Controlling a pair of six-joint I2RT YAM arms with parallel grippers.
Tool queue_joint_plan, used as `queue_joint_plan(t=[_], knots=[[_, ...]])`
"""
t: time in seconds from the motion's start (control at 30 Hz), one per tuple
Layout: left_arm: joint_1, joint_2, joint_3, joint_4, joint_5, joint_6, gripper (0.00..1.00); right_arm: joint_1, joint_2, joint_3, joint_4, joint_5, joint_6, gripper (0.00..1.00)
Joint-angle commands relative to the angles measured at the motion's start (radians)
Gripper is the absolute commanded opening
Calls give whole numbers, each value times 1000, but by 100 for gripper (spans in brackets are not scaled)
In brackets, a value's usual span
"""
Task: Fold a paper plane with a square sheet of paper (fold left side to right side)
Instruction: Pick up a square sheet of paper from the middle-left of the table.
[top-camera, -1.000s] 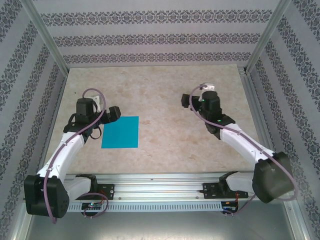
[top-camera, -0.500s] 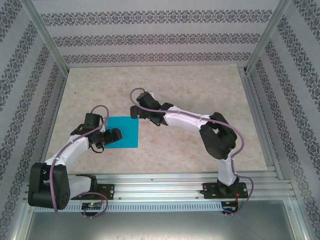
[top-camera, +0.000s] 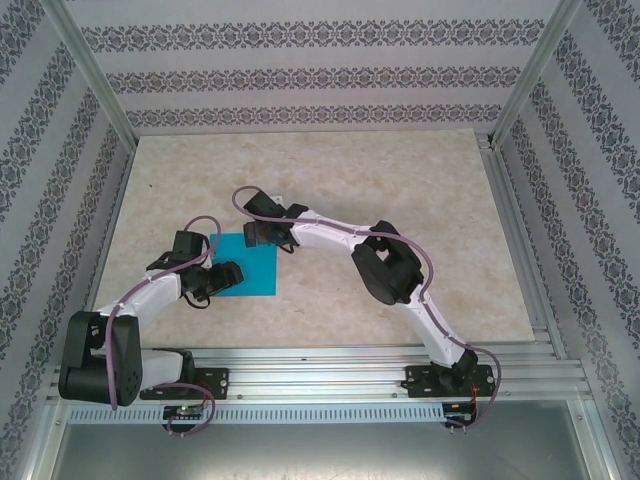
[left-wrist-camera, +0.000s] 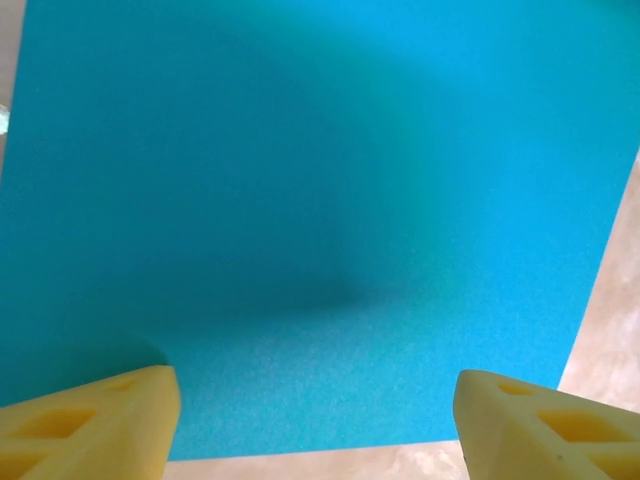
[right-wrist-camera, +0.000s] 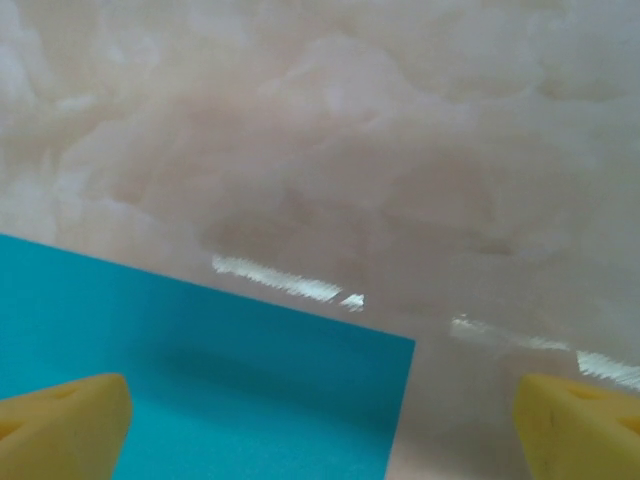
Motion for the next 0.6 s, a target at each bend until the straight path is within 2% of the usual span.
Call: queue_joint_plan(t=[0.0, 0.3, 0.43, 0.57], knots=[[12, 25, -17, 63, 9, -10, 69, 35, 29, 42, -30, -38, 27, 97], [12, 77, -29, 101, 37, -6, 62, 68, 30, 23, 24, -180, 48, 86], [12, 77, -28, 101, 37, -3, 61, 67, 2, 0, 36, -183, 42, 82], [12, 66, -29, 111, 45, -4, 61, 50, -33, -35, 63, -200, 44, 66]])
